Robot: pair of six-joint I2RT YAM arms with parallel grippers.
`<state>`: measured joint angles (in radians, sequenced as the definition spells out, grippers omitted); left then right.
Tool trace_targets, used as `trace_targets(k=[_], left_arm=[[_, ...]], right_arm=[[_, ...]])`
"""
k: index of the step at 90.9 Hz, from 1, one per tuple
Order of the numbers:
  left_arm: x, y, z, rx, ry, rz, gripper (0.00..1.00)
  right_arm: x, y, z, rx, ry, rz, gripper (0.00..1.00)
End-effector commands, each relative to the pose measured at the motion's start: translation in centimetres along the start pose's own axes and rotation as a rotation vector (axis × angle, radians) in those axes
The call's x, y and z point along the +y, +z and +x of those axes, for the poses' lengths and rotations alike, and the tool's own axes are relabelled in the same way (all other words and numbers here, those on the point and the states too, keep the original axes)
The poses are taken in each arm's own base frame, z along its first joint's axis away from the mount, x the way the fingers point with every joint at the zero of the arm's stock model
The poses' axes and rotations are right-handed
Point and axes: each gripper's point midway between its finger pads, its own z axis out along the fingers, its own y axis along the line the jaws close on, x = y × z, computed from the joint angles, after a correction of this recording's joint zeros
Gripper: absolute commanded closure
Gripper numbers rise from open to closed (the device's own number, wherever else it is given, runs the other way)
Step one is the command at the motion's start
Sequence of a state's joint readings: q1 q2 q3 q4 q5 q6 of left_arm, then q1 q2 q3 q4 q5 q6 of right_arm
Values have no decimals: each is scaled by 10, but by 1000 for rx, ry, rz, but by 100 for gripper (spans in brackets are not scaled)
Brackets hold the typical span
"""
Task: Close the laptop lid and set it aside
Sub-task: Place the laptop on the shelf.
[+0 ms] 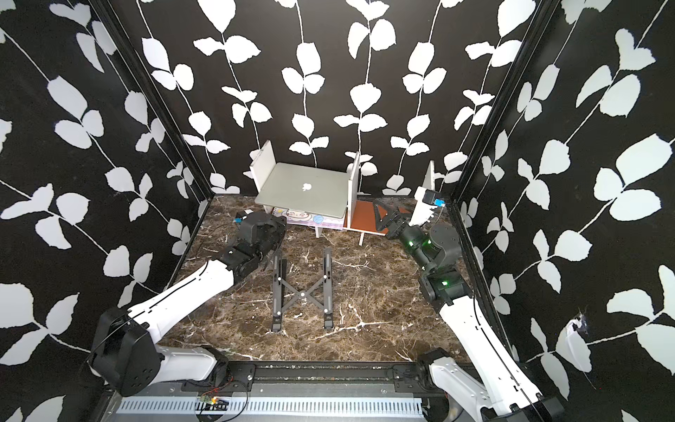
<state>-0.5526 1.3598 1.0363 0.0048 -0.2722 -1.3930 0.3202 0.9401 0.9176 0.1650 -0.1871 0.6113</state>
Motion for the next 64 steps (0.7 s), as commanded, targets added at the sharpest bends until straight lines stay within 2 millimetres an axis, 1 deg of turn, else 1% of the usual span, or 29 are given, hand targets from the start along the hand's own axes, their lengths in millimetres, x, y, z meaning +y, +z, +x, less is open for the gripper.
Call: trace_targets(k=[1,10,35,55,64], left_arm=[[1,7,2,15,24,-65,93],[-13,15,1,15,31,-57,93],[-35,33,3,12,27,-15,92],[-49,45,5,18,38,16,92],[-52,50,7,22,41,20,92]], right_arm=[[7,-5,-11,-41,-9,-26,14],[8,-6,-11,-42,-10,-28,14],[9,-10,-14,-47,-25,-20,14],[10,-8,-13,-38,-24,-26,14],[10,-8,-14,-39,-27,-26,14]])
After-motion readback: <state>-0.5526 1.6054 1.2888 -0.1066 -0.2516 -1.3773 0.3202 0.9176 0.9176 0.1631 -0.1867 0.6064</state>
